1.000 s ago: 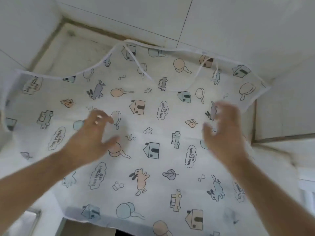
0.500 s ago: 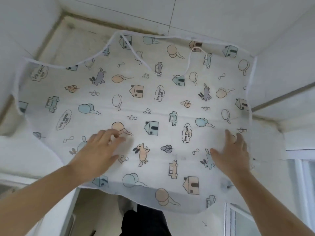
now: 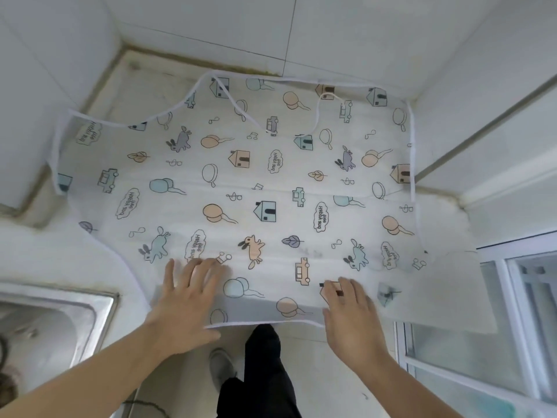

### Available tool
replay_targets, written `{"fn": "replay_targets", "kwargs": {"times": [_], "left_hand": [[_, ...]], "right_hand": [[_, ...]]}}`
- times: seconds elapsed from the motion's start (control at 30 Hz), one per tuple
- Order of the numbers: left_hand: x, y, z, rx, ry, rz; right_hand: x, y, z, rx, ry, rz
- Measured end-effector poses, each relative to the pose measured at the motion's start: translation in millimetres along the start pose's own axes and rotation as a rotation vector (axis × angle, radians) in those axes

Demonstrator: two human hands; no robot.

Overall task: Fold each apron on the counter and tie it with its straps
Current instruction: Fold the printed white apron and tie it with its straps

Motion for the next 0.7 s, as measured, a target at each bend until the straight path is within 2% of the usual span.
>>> {"fn": "replay_targets", "kwargs": {"times": [0.07,0.1,0.2,0.23,0.4,0.53,0.63,0.7], "left_hand": [[8.6,-4.8,9.7,-0.011,-0.047,-0.076],[12.0,-5.6,14.5,-0.012,-0.070,-0.099],[16.5,-7.6,17.8,-0.048,-0.081,-0.131],[16.2,-8.6,16.9,-0.053,-0.060,-0.133],[21.5,-15.7,5.8,-0.047,-0.007,-0.128],[5.8,-13.4,-3.4,-0.056,-0.086,0.035],[-28.2,-19.1,-30.7,-0.200,-0.247,0.176],[-53.8,-25.4,-51.9,-0.344,-0.317,0.210]], "right_hand": [[-15.7,-0.3,-3.5,-0.069,0.105,0.069],[-17.2,0.0,-6.1,-0.077,0.114,0.027],[5.7,-5.4,-12.9,0.003,-0.031,-0.281],[10.3,-9.6,-15.8,0.018,-0.116,-0.321],[14.5,-13.9,-27.4,0.093,-0.227,-0.248],[4.2,-3.0,-16.7,0.022,-0.026,-0.125],[-24.6,4.8,4.3,-0.021,0.122,-0.013],[-40.1,10.9,25.0,0.043,0.030,-0.094]]}}
Point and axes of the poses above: each hand's wrist, its own y-axis towards the middle knuckle, its own x-axis out of the palm, z = x × y, the point moved 8 cm from there along y, towards the middle knuckle, and after that the axes turned 11 degrees about x, right-handed, at the moved point
